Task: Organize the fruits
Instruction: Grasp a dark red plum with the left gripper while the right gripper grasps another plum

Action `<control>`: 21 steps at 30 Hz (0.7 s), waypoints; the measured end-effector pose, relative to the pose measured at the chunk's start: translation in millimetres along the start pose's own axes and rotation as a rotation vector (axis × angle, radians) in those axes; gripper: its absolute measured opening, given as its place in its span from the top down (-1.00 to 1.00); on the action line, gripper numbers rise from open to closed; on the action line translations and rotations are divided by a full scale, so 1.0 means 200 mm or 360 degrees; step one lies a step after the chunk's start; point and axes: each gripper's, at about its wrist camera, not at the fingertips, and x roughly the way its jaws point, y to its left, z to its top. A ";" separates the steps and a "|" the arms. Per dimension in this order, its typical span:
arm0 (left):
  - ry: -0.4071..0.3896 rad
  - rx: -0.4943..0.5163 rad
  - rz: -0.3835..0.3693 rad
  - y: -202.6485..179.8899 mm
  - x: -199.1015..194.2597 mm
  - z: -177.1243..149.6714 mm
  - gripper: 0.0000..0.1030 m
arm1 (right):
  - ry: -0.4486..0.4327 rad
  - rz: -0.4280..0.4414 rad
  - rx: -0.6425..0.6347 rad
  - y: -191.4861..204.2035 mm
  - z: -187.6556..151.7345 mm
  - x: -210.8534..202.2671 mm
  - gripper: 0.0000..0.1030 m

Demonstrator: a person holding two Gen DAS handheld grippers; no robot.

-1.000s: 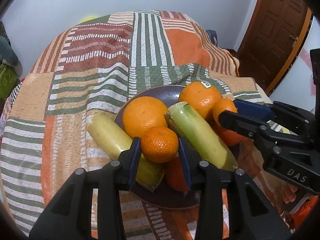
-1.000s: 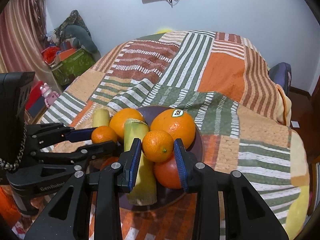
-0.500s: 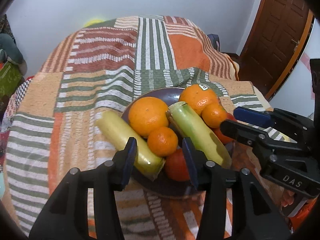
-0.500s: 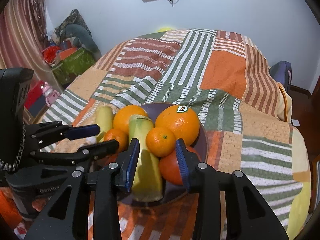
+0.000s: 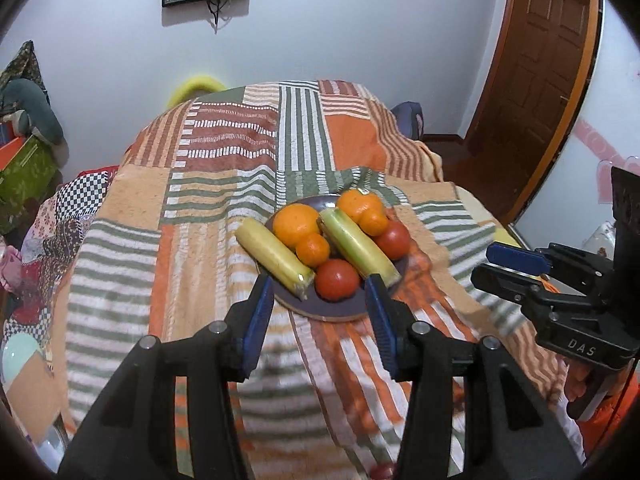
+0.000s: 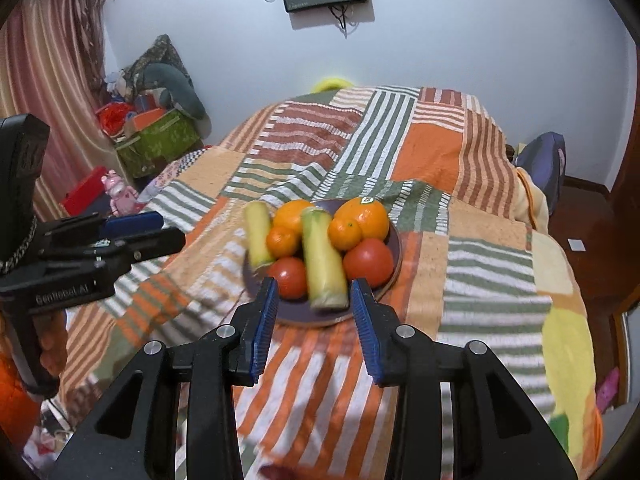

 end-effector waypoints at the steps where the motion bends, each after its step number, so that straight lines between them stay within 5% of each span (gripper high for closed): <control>1: 0.0001 0.0002 -0.0003 0.00 -0.03 -0.02 0.08 | -0.0004 0.0003 -0.0005 0.01 -0.02 -0.03 0.32; 10: 0.0080 0.0038 -0.0025 -0.05 -0.16 -0.26 0.04 | 0.0023 -0.0008 0.0030 0.08 -0.21 -0.16 0.31; 21: 0.0311 0.0049 -0.0101 -0.14 -0.04 -0.57 0.04 | 0.0193 0.0008 0.0062 0.11 -0.41 -0.08 0.31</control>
